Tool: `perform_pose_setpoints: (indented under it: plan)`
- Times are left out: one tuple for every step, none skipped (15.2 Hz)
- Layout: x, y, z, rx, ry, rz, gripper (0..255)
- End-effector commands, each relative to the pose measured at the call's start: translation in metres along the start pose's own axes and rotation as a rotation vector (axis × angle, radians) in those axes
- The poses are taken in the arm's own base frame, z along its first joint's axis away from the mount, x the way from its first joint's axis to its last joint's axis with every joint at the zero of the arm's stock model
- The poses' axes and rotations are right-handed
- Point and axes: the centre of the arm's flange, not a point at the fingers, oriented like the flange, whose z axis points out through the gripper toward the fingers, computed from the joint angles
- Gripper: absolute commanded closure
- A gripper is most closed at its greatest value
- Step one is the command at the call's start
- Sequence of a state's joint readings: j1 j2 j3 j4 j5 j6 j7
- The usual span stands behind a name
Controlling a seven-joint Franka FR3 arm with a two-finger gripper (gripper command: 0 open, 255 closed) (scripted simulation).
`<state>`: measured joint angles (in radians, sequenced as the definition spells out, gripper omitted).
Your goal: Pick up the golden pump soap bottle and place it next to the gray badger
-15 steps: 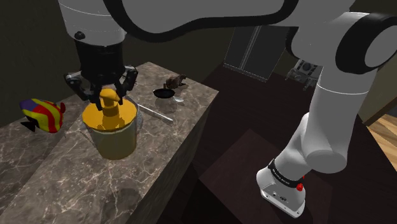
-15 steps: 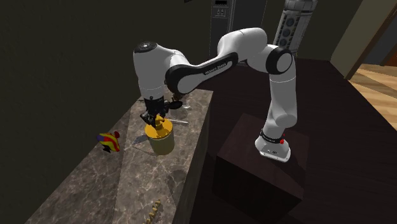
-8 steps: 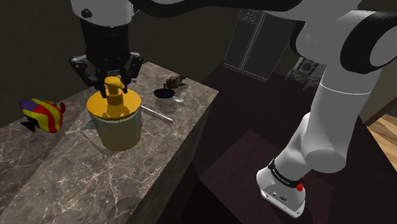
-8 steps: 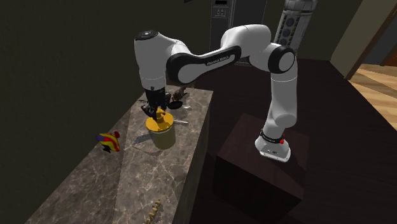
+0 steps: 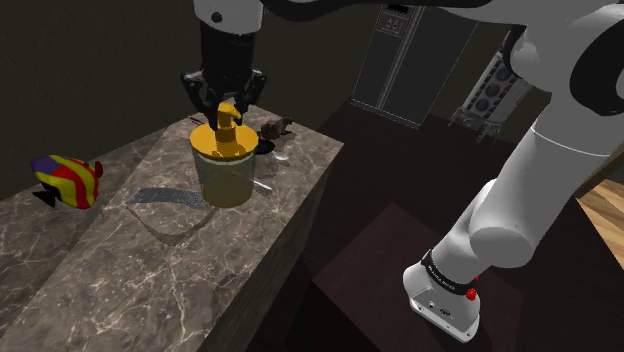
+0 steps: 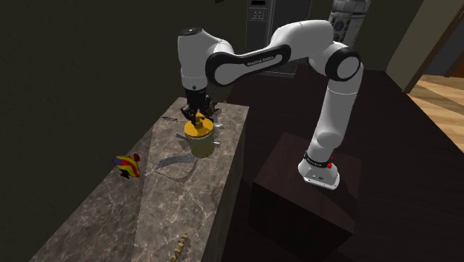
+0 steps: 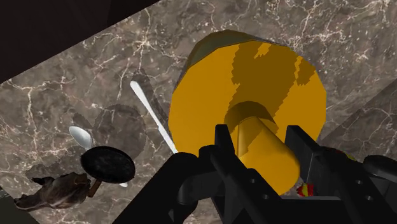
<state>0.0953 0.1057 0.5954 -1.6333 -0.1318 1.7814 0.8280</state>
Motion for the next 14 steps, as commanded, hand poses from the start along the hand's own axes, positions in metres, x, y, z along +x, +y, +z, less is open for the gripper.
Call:
perform_pose_setpoints:
  plan:
    - [0.008, 0.028, 0.000, 0.002, 0.001, -0.001, 255]
    - [0.012, 0.040, 0.001, 0.002, 0.001, -0.001, 255]
    - [0.017, 0.053, 0.001, 0.002, 0.001, -0.001, 255]
    - [0.021, 0.065, 0.002, 0.002, 0.001, -0.001, 255]
    - [0.025, 0.077, 0.002, 0.002, 0.001, -0.001, 255]
    - [0.030, 0.090, 0.002, 0.002, 0.001, -0.001, 255]
    - [0.034, 0.102, 0.003, 0.002, 0.001, -0.001, 255]
    - [0.038, 0.115, 0.003, 0.002, 0.001, -0.001, 255]
    - [0.043, 0.127, 0.004, 0.002, 0.001, -0.001, 255]
    - [0.047, 0.140, 0.004, 0.002, 0.001, -0.001, 255]
    - [0.051, 0.152, 0.005, 0.002, 0.001, -0.001, 255]
    - [0.056, 0.165, 0.005, 0.002, 0.001, -0.001, 255]
    - [0.060, 0.177, 0.005, 0.002, 0.001, -0.001, 255]
    - [0.064, 0.190, 0.006, 0.002, 0.001, -0.001, 255]
